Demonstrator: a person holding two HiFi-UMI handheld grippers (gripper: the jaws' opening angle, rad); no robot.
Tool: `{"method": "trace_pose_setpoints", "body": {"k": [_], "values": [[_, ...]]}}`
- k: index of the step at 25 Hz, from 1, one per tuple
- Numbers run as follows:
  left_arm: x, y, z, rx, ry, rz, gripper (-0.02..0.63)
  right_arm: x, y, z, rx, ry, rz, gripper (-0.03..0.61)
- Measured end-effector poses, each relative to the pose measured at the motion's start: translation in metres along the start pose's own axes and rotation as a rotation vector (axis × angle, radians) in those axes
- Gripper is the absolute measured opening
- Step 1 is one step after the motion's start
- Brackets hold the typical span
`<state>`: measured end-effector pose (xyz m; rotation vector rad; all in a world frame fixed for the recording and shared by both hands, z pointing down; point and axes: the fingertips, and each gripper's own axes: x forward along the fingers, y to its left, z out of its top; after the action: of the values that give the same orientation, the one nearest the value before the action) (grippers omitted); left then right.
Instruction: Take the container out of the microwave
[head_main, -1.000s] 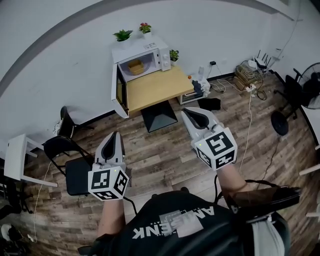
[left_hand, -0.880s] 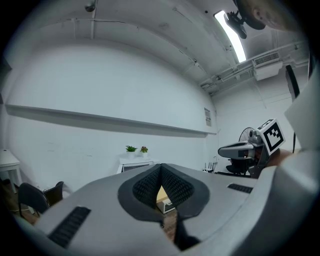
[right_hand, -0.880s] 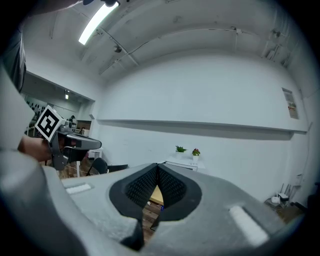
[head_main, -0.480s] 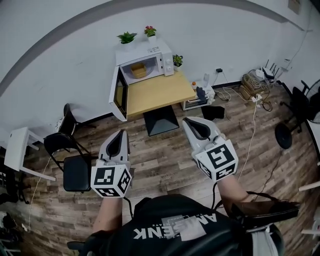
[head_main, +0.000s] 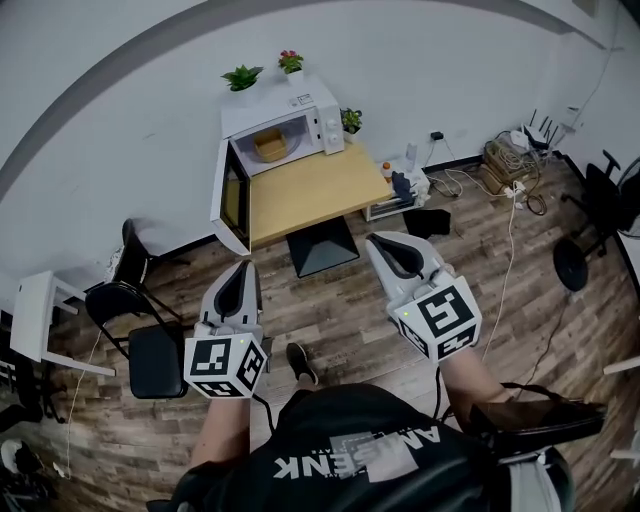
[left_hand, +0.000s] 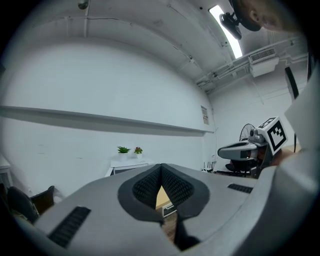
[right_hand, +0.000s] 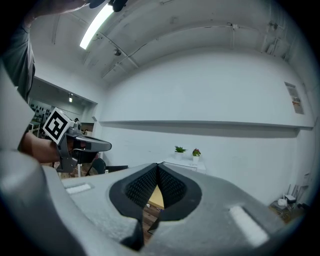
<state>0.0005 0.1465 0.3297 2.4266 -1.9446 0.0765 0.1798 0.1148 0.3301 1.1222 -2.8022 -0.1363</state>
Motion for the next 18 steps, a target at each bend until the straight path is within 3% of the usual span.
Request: {"method": "trace_pose_setpoints", "body": {"k": [4, 9, 18], "values": [[0.031, 0.032, -0.001, 0.005, 0.000, -0.031, 0.002, 0.040, -0.005, 0.001, 0.004, 0.009, -0.016, 0.006], [0.080, 0.088, -0.001, -0.004, 0.032, -0.029, 0.002, 0.101, -0.017, 0.008, -0.003, 0.037, -0.031, 0.006], [0.128, 0.167, 0.001, -0.027, 0.014, -0.019, 0.002, 0.186, -0.023, 0.010, 0.028, 0.063, -0.053, 0.006]]}}
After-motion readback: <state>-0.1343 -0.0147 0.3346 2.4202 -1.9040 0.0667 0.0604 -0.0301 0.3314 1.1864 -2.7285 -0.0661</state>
